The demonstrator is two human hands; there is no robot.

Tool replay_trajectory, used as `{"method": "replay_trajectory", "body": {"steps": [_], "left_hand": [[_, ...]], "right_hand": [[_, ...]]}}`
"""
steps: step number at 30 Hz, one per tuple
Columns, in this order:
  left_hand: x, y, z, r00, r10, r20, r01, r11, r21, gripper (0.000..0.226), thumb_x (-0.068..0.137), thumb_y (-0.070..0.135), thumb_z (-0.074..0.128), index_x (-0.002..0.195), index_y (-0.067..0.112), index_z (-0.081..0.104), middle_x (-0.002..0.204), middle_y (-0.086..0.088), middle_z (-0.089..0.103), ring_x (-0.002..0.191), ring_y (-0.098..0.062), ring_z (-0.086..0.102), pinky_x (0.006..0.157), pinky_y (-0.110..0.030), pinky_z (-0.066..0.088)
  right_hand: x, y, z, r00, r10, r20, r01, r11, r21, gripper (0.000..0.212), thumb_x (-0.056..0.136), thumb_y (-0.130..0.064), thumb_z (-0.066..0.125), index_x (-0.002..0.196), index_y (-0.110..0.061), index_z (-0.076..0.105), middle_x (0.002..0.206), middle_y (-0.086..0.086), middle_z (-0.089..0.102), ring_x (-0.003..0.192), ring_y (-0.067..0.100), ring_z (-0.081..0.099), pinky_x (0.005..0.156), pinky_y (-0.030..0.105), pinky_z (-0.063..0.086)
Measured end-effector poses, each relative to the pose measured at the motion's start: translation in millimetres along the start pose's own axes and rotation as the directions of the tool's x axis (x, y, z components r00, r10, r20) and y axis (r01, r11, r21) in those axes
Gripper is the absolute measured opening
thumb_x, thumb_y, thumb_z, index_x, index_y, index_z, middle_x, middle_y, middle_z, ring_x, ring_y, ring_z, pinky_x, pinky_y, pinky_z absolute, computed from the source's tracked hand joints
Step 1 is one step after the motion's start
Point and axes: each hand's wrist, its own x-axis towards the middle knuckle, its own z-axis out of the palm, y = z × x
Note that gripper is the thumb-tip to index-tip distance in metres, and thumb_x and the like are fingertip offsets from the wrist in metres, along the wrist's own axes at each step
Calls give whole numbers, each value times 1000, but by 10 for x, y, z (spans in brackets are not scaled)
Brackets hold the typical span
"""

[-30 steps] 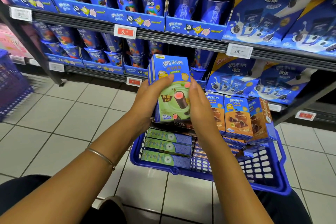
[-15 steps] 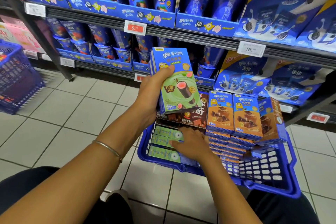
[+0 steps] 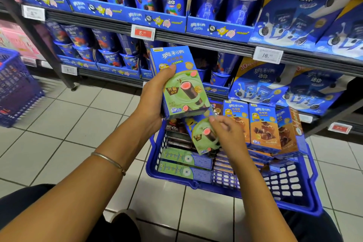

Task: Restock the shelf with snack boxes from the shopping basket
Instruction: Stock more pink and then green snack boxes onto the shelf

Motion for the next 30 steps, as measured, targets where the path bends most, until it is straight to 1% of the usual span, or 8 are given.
{"method": "replay_trajectory", "body": {"steps": [2,5,8,13,17,21,26,30], "left_hand": [[13,23,-17,1000,10,-1,-10,1000,-1,21,101,34,63,107,17,76,103,-10,81,82,-26,79,62,-35,63],[17,43,-30,1000,9,-2,-9,1000,-3,22,101,36,62,106,18,75,102,-8,82,81,-25,80,60,-34,62],[42,23,-42,1000,5,-23,-4,1000,23,24,100,36,64,110,17,76,107,-10,81,85,-27,80,61,-35,63],[124,-38,-72,995,34,-99,-24,995,97,47,93,38,74,131,12,66,112,-9,80,100,-32,78,76,-41,65],[178,-119,-79,992,78,-95,-60,983,176,54,92,37,77,135,8,63,111,-9,80,95,-28,79,66,-32,62],[216,-168,-53,996,65,-56,-54,982,179,43,95,36,73,128,10,70,107,-9,81,87,-26,80,62,-29,61],[354,-237,-86,999,41,-26,-36,987,157,48,96,37,72,135,9,66,117,-13,78,102,-34,77,81,-43,64],[482,-321,-125,1000,-11,-1,11,989,150,49,99,41,68,138,12,64,126,-14,75,112,-36,74,97,-56,59]], "right_hand": [[25,-64,-52,993,99,-58,-92,990,110,25,97,-46,63,90,-25,73,87,-17,74,84,-1,68,77,23,54],[44,-153,-114,975,206,-80,-186,961,206,37,98,-50,60,105,-18,76,109,2,77,109,24,70,102,49,51],[51,-273,-164,968,221,-122,-177,937,301,38,99,-49,60,109,-15,75,110,8,77,108,32,70,97,52,52],[85,-552,-302,965,238,-113,-146,840,523,29,99,-36,61,111,-12,73,109,7,78,94,25,74,63,32,56],[118,-833,-307,981,172,-91,-82,789,609,26,99,-31,60,111,-12,73,112,8,77,102,27,74,85,46,59],[173,-949,-75,990,137,-36,-95,829,551,45,97,-31,62,123,5,64,118,21,72,111,35,70,101,58,50],[261,-845,104,992,122,-28,-95,882,461,30,93,-38,65,103,-10,70,105,10,76,100,34,70,89,50,51],[334,-764,222,985,166,36,-167,902,397,34,92,-46,62,106,-17,71,102,5,77,87,20,71,61,27,52]]}}
